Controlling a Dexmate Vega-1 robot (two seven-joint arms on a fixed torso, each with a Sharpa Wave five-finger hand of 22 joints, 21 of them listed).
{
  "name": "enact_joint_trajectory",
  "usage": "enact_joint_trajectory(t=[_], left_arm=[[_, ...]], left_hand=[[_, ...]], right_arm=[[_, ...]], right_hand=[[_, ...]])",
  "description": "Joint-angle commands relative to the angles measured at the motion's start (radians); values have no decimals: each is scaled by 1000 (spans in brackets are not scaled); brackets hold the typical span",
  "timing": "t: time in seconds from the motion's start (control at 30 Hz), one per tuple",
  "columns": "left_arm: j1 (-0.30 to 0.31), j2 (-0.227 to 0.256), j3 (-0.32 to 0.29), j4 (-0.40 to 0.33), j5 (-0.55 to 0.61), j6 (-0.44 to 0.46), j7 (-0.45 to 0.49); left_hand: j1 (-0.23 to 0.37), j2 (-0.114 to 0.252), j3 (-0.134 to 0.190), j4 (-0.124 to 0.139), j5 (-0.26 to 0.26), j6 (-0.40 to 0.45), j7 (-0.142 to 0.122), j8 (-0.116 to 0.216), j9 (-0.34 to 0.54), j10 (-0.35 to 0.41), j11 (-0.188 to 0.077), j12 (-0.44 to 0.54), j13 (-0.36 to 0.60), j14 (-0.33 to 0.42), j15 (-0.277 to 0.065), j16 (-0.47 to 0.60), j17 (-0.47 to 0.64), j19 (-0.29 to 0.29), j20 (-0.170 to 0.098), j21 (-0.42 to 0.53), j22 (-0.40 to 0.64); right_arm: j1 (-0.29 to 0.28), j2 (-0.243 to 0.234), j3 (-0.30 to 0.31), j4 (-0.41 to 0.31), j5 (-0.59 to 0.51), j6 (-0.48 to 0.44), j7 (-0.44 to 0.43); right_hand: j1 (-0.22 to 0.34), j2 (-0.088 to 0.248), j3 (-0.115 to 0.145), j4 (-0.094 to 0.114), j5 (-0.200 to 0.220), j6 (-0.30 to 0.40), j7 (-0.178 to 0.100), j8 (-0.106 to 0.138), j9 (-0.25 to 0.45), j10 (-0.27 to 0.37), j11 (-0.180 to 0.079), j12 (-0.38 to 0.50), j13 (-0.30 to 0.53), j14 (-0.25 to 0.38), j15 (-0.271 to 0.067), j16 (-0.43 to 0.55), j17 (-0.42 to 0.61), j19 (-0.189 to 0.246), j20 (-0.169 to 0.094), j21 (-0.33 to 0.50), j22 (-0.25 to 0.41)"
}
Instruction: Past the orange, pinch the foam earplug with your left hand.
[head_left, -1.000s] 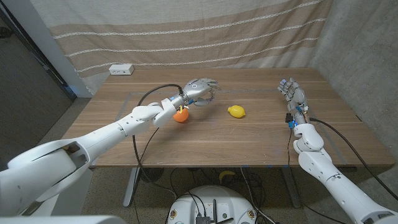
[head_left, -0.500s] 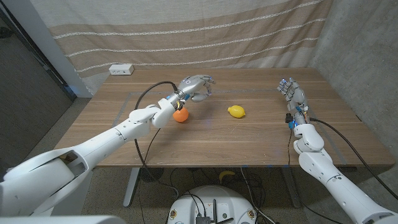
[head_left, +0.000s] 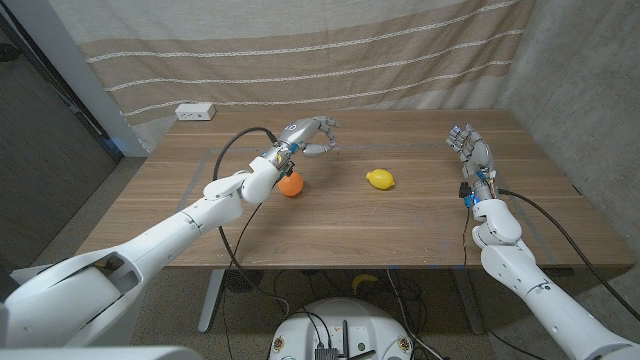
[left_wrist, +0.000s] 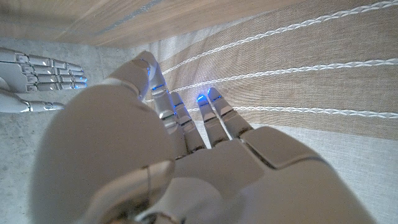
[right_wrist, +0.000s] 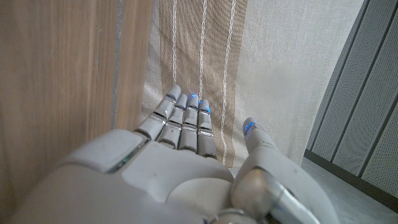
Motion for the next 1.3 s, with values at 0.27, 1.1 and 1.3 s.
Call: enact_joint_trajectory(t=[0.27,1.1,1.3], left_arm=[[50,-27,-80,-17,-280,-7,-131],[39,-59,-126,15,-633,4,-373],[43,-56,-133,9,-674,3,-395]], left_hand=[[0,-2,17,0,21,-3,-7,197,260,16,-5,-2,6,10,-177,0,1,7,-50,-1,3],[-9,-10,42,0,58,-16,-1,202,262,9,-4,-9,7,3,-176,-3,0,6,-35,-2,3],[-11,-11,47,0,65,-18,-1,202,263,7,-4,-10,8,1,-177,-4,1,8,-34,-1,4]], right_arm=[[-3,-4,-1,-15,-9,-3,-5],[9,0,-6,-7,-24,1,-12],[10,0,-7,-8,-26,1,-13]], right_hand=[[-5,-2,7,-1,0,7,2,-1,2,4,-1,3,4,5,-6,6,0,13,-2,-7,2],[-5,-2,12,-4,1,6,1,-2,2,5,0,3,5,5,-5,7,0,16,-3,-15,2],[-6,-2,13,-5,1,7,0,-1,2,5,1,3,5,4,-6,7,0,16,-3,-17,3]])
